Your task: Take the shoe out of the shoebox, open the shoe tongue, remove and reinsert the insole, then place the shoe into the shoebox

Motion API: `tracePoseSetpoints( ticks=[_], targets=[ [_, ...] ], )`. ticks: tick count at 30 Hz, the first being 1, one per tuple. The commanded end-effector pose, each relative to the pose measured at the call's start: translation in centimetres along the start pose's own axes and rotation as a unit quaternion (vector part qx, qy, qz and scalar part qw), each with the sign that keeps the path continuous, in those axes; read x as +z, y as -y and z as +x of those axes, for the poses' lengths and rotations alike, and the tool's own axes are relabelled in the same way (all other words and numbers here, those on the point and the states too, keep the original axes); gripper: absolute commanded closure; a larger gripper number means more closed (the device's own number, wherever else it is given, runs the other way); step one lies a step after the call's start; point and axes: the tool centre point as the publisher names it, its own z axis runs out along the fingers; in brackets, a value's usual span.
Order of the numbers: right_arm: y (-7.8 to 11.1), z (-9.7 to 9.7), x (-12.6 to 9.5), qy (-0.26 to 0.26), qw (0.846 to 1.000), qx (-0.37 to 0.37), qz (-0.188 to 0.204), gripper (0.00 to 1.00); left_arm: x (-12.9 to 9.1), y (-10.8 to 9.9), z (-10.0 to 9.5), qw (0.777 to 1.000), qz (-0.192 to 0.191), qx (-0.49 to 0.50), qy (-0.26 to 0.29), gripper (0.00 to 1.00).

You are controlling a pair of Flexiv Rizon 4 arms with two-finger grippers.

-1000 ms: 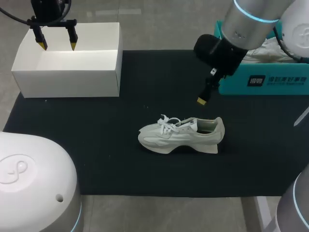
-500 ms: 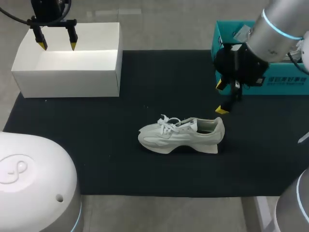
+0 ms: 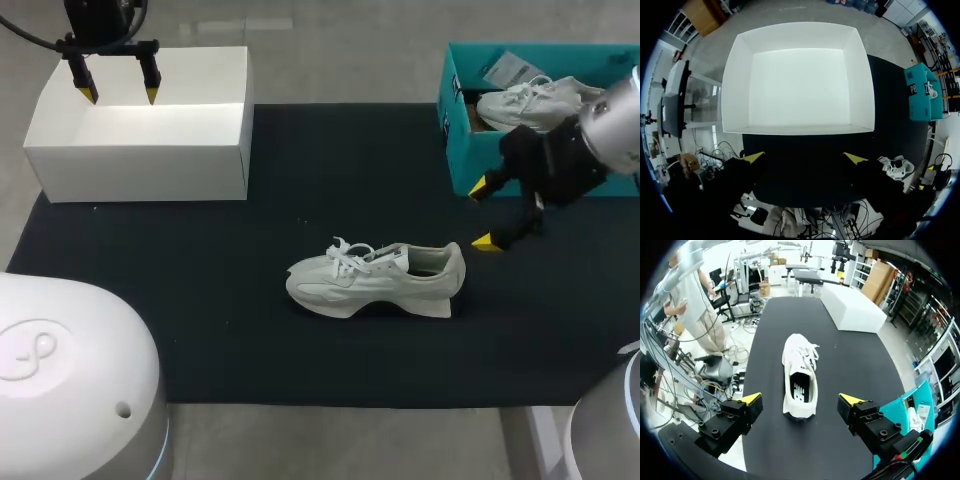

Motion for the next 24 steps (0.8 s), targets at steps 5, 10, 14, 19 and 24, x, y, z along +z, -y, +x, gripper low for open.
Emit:
tracePoseSetpoints(
  ticks=[5,10,14,19,24],
  targets=[
    [1.0,0.0,0.0,-0.005,0.995,0.005,-0.097,0.0,-0.1,0.0,0.0,1.0,-0.001,0.0,0.0,0.0],
    [1.0,0.0,0.0,-0.005,0.995,0.005,-0.097,0.0,-0.1,0.0,0.0,1.0,-0.001,0.0,0.0,0.0],
    [1.0,0.0,0.0,-0.005,0.995,0.005,-0.097,0.0,-0.1,0.0,0.0,1.0,-0.001,0.0,0.0,0.0],
    [1.0,0.0,0.0,-0.005,0.995,0.005,-0.097,0.0,-0.1,0.0,0.0,1.0,-0.001,0.0,0.0,0.0],
    [2.4,-0.7,1.1,-0.003,0.994,0.008,-0.105,0.0,-0.1,0.0,0.0,1.0,-0.001,0.0,0.0,0.0]
  ],
)
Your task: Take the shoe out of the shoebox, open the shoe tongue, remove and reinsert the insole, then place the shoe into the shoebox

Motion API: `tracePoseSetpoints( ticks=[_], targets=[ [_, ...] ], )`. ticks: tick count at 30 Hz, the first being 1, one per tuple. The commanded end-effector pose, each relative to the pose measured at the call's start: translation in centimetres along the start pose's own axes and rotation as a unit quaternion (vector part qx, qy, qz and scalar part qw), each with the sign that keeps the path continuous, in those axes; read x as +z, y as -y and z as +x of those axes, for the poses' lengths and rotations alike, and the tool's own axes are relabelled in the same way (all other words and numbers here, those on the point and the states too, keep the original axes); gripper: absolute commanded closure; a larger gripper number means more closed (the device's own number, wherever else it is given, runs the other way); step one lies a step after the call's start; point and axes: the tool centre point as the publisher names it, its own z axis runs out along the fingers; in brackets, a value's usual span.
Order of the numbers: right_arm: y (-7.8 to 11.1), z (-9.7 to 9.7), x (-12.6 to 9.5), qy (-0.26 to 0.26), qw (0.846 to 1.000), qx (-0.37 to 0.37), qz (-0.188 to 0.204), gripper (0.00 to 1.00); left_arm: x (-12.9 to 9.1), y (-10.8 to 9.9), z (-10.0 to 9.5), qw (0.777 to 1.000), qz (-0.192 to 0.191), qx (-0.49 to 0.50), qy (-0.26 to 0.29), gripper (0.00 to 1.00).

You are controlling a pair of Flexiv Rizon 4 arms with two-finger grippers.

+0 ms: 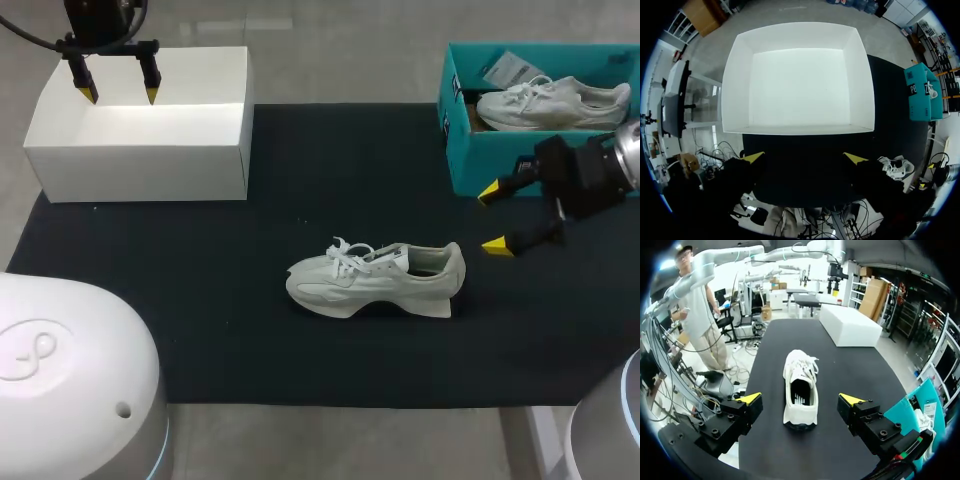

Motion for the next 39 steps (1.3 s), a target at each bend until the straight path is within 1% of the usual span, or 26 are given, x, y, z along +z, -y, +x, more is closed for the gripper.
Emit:
tracePoseSetpoints(
  ticks=[1,2,3,9,15,16,20,21,23,27,32,33,39],
  targets=[
    [2.2,-0.9,1.3,-0.008,1.0,0.002,-0.011,0.0,-0.1,0.0,0.0,1.0,-0.001,0.0,0.0,0.0],
    [2.6,-1.0,1.5,-0.012,1.0,0.001,-0.016,0.0,-0.1,0.0,0.0,1.0,-0.001,0.0,0.0,0.0],
    [3.0,-1.1,1.6,-0.006,1.0,-0.003,-0.017,0.0,-0.1,0.0,0.0,1.0,-0.001,0.0,0.0,0.0],
    [5.8,-1.7,3.2,-0.009,1.0,-0.009,-0.006,0.0,-0.1,0.0,0.0,1.0,-0.001,0.0,0.0,0.0],
    [7.2,-1.7,5.0,-0.001,1.0,-0.01,0.004,0.0,-0.1,0.0,0.0,1.0,-0.001,0.0,0.0,0.0],
    [7.7,-1.7,5.7,-0.002,1.0,-0.009,0.004,0.0,-0.1,0.0,0.0,1.0,-0.001,0.0,0.0,0.0],
    [8.9,-1.4,7.5,0.015,1.0,0.006,0.003,0.0,-0.1,0.0,0.0,1.0,-0.001,0.0,0.0,0.0],
    [9.1,-1.4,7.8,0.018,1.0,0.012,-0.005,0.0,-0.1,0.0,0.0,1.0,-0.001,0.0,0.0,0.0],
    [9.4,-1.4,8.3,0.029,0.999,0.02,-0.022,0.0,-0.1,0.0,0.0,1.0,-0.001,0.0,0.0,0.0],
    [9.7,-1.4,9.0,0.04,0.998,0.024,-0.035,0.0,-0.1,0.0,0.0,1.0,-0.001,0.0,0.0,0.0],
    [9.9,-1.2,10.4,0.033,0.998,0.017,-0.043,0.0,-0.1,0.0,0.0,1.0,-0.001,0.0,0.0,0.0],
    [9.9,-1.2,10.7,0.035,0.998,0.013,-0.051,0.0,-0.1,0.0,0.0,1.0,-0.001,0.0,0.0,0.0],
    [10.3,-1.4,12.4,0.027,0.998,0.021,-0.061,0.0,-0.1,0.0,0.0,1.0,-0.001,0.0,0.0,0.0]
  ],
)
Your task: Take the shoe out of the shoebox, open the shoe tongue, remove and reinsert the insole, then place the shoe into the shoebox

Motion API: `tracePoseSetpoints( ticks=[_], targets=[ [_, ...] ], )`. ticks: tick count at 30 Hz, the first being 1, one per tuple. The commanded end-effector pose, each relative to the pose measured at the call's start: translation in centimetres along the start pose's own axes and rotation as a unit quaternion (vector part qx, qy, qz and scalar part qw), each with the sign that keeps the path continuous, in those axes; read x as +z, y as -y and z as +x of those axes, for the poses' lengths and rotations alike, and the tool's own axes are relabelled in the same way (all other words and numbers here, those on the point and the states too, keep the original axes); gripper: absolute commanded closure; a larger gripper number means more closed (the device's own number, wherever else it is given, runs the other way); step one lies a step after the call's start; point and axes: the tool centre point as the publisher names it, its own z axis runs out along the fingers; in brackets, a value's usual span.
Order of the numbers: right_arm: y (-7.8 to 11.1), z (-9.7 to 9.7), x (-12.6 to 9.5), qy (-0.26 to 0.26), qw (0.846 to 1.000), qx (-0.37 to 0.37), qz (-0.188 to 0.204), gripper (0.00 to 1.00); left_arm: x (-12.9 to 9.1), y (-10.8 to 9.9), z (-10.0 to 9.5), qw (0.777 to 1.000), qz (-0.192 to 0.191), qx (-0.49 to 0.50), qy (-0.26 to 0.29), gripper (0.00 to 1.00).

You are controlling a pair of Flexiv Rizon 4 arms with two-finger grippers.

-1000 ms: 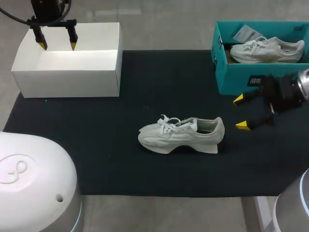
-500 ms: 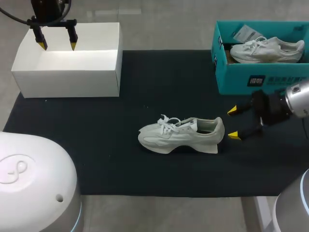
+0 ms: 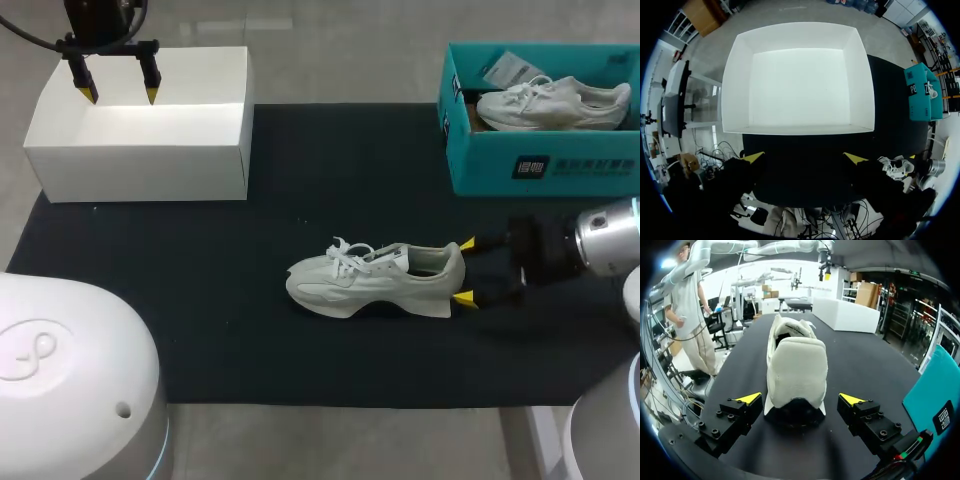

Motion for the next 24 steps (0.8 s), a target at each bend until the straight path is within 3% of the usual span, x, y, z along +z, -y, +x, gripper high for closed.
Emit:
tracePoseSetpoints(
  ticks=[1,24],
  targets=[
    [0.5,-0.6,1.7,0.0,1.0,0.001,-0.006,0.0,-0.1,0.0,0.0,1.0,-0.001,0.0,0.0,0.0],
    [0.6,-0.2,4.9,-0.018,0.999,0.008,-0.033,0.0,-0.1,0.0,0.0,1.0,-0.001,0.0,0.0,0.0]
  ],
)
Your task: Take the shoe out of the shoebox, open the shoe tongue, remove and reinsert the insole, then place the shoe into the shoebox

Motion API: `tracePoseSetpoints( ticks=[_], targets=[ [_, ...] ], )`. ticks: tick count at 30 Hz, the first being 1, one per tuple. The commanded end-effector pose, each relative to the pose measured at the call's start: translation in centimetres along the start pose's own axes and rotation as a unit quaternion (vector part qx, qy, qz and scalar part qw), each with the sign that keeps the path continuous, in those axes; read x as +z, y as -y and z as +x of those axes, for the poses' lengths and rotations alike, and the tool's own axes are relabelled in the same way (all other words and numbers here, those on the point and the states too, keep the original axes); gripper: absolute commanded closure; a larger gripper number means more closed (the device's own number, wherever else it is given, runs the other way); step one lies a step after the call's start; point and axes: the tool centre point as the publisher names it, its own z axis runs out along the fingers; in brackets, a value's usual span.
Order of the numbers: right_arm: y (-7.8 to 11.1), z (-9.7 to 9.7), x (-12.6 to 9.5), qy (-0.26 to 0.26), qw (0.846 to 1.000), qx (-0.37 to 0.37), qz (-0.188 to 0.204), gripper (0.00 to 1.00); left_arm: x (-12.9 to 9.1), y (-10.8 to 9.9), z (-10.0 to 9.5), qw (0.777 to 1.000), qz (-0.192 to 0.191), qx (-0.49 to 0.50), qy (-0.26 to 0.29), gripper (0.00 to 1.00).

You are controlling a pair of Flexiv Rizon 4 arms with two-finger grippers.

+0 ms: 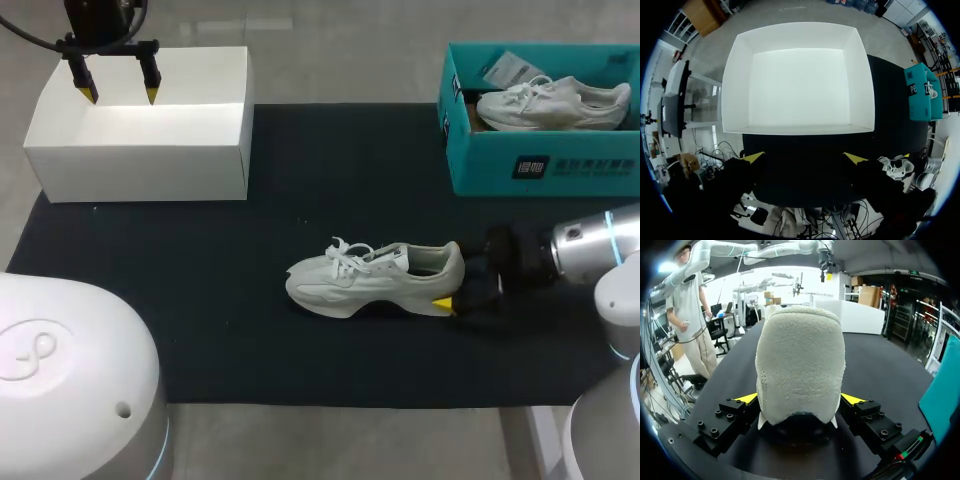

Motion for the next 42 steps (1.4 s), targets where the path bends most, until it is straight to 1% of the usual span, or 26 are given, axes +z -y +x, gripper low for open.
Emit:
tracePoseSetpoints(
  ticks=[1,5,6,7,8,9,15,18,42],
  targets=[
    [0.43,-0.36,0.91,-0.001,1.0,0.005,-0.001,0.0,-0.06,0.01,-0.02,1.0,-0.001,0.0,0.0,0.0],
    [0.51,-0.35,1.04,-0.002,1.0,0.007,-0.003,0.0,-0.06,0.01,-0.02,1.0,-0.001,0.0,0.0,0.0],
    [0.53,-0.37,1.04,-0.002,1.0,0.007,-0.003,0.4,-0.06,0.01,-0.02,1.0,-0.001,0.0,0.0,0.0],
    [0.55,-0.41,1.04,-0.002,1.0,0.007,-0.003,0.65,-0.06,0.01,-0.02,1.0,-0.001,0.0,0.0,0.0],
    [0.54,-0.46,0.99,-0.001,1.0,0.007,-0.002,0.84,-0.06,0.01,-0.02,1.0,-0.001,0.0,0.0,0.0],
    [0.52,-0.48,0.97,-0.001,1.0,0.006,-0.002,1.0,-0.06,0.01,-0.02,1.0,-0.001,0.0,0.0,0.0],
    [0.48,-0.51,0.84,-0.004,1.0,0.004,0.002,1.0,-0.06,0.01,-0.02,1.0,-0.001,0.0,0.0,0.0],
    [0.45,-0.52,0.8,-0.008,1.0,0.004,-0.005,1.0,-0.06,0.01,-0.02,1.0,-0.001,0.0,0.0,0.0],
    [0.45,-0.52,0.8,-0.008,1.0,0.004,-0.005,1.0,-0.06,0.01,-0.02,1.0,-0.001,0.0,0.0,0.0]
  ],
)
